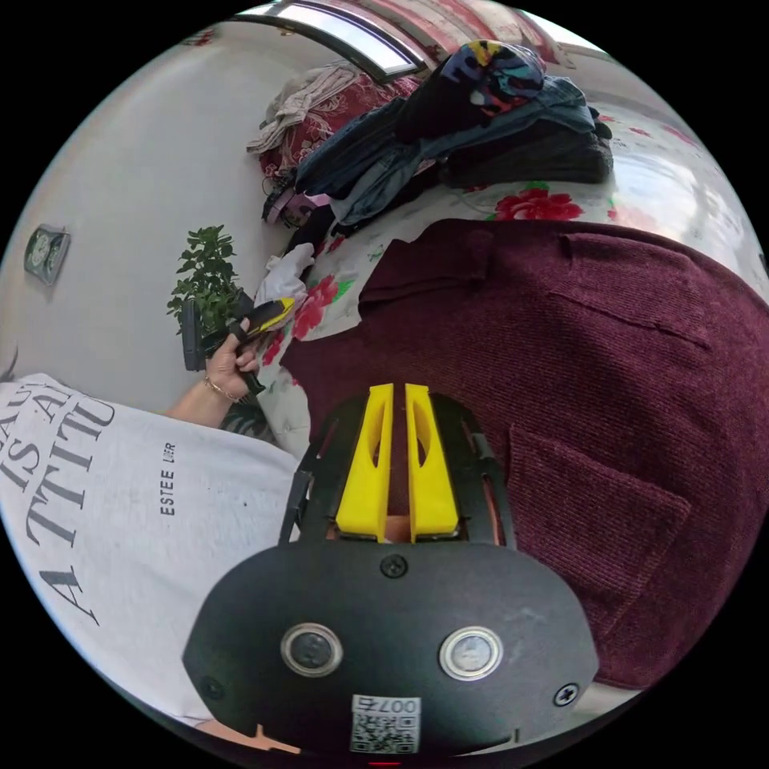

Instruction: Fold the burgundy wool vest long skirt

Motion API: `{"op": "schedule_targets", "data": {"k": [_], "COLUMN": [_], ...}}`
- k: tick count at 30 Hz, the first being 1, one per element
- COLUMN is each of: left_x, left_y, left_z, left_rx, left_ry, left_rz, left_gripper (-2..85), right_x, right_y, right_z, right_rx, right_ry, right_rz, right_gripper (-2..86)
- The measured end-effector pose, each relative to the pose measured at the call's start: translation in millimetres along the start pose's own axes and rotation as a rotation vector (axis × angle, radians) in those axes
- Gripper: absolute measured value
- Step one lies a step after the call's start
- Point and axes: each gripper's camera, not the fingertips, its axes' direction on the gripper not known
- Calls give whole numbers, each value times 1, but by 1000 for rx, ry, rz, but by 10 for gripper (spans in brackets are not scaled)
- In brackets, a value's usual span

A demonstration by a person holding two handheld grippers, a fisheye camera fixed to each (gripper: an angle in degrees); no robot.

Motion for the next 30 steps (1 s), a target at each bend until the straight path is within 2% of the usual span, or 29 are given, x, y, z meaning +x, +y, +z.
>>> {"op": "schedule_targets", "data": {"k": [2,4,8,11,12,13,15,17,20,22,25,27,30], "left_x": [-52,-72,-73,-45,-38,-28,-12,17,77,121,186,216,246], "left_y": [20,30,40,43,43,43,37,26,13,14,33,54,96], "left_z": [-12,-13,21,36,38,42,46,25,0,-7,13,44,117], "left_rx": [-40,-64,-190,-189,-186,-194,-245,-137,-78,-71,-161,-232,-463], "left_ry": [-97,-122,-141,-328,-320,-286,-248,-21,212,354,528,523,410], "left_rz": [-161,-209,-214,-126,-92,-53,-24,47,221,359,498,549,658], "left_gripper": [119,131,143,113,91,46,41,38,36,37,41,47,71], "right_x": [-5,-11,-19,-19,-18,-17,-13,-6,6,15,33,43,65], "right_y": [-1,-2,2,11,13,19,28,42,62,75,99,115,145], "right_z": [-9,-17,-39,-60,-65,-76,-92,-116,-150,-170,-203,-223,-258], "right_rx": [1,-2,1,21,26,41,59,91,146,177,230,264,344], "right_ry": [-10,-7,2,17,20,30,44,69,100,118,150,178,189], "right_rz": [-23,-47,-73,-62,-59,-49,-29,3,55,93,166,212,322], "right_gripper": [4,4,5,4,4,4,4,5,7,9,17,26,42]}}
